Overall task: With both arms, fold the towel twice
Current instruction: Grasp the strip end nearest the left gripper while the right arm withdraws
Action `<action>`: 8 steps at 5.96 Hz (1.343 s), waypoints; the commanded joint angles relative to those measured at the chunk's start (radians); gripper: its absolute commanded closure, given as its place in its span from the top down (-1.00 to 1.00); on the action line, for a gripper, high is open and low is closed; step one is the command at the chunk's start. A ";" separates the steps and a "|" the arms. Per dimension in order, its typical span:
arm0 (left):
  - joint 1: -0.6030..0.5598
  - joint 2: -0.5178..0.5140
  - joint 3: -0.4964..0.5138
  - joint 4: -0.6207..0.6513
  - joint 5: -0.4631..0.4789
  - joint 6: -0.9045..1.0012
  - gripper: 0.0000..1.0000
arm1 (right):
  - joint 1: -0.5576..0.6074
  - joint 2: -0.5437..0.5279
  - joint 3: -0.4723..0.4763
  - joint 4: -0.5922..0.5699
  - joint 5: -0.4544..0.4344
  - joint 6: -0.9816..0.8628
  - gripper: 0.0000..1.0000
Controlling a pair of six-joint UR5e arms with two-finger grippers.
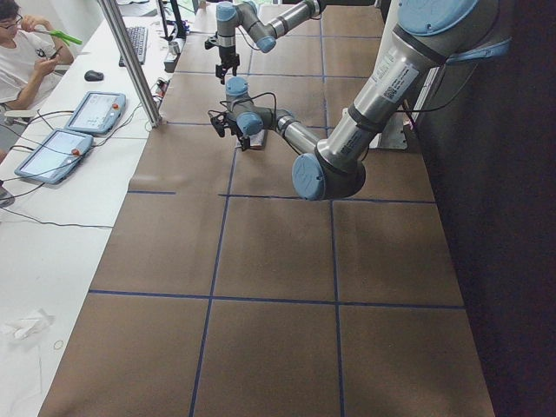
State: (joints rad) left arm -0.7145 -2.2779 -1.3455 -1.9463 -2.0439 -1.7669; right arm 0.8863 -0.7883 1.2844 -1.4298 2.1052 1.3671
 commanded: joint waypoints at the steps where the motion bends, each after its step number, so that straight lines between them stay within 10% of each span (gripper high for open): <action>1: 0.074 0.000 -0.029 0.043 0.057 -0.077 0.61 | 0.019 -0.040 0.081 -0.087 0.004 -0.091 1.00; 8: 0.102 0.028 -0.058 0.043 0.071 -0.074 0.07 | 0.031 -0.065 0.093 -0.081 0.006 -0.094 1.00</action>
State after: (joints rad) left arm -0.6121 -2.2561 -1.4023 -1.9036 -1.9728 -1.8413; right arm 0.9185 -0.8518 1.3775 -1.5121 2.1111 1.2732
